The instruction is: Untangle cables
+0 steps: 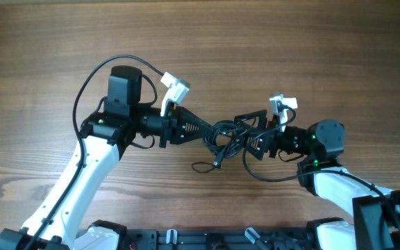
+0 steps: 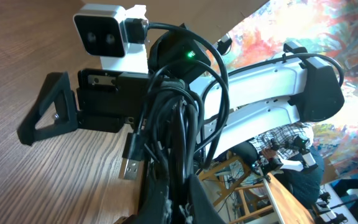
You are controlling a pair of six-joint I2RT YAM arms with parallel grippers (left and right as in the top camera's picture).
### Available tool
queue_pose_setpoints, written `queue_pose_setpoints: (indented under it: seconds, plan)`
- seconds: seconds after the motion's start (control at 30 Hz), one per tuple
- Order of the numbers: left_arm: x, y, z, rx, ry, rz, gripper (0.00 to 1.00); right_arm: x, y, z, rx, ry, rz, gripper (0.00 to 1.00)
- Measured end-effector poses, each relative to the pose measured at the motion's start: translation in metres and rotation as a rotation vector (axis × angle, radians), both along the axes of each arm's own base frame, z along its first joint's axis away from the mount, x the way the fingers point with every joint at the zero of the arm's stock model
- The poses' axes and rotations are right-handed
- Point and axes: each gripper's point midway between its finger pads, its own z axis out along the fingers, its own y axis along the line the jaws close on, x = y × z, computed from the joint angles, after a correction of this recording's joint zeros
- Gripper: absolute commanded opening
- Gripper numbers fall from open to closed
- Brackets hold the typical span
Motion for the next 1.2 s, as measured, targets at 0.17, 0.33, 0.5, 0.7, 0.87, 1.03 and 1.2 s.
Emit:
queue_pose_setpoints:
  seconds: [0.17, 0.33, 0.5, 0.7, 0.87, 1.03, 1.2]
  plan:
    - [-0.001, 0.000, 0.001, -0.006, 0.001, -0.007, 0.04, -0.013, 0.002, 0.011, 0.019, -0.040, 0.069, 1.00]
    - [-0.001, 0.000, 0.002, -0.009, -0.001, -0.009, 0.04, -0.021, 0.002, 0.029, 0.052, -0.085, 0.096, 1.00]
    - [-0.004, -0.004, 0.000, -0.001, -0.003, -0.016, 0.04, -0.016, 0.002, 0.031, 0.070, -0.046, 0.070, 1.00]
    - [-0.019, -0.020, -0.003, 0.016, -0.008, -0.074, 0.04, -0.001, 0.014, 0.029, 0.098, 0.006, -0.024, 0.99]
    - [-0.014, -0.022, -0.009, 0.053, -0.015, -0.038, 0.04, 0.040, 0.002, -0.031, 0.002, 0.308, -0.289, 0.99]
    - [-0.010, -0.022, -0.013, 0.072, -0.018, -0.018, 0.04, 0.066, -0.022, -0.061, -0.065, 0.384, -0.518, 1.00]
    - [-0.008, -0.022, -0.014, 0.078, -0.021, -0.010, 0.04, 0.083, -0.063, -0.083, -0.099, 0.458, -0.674, 1.00]
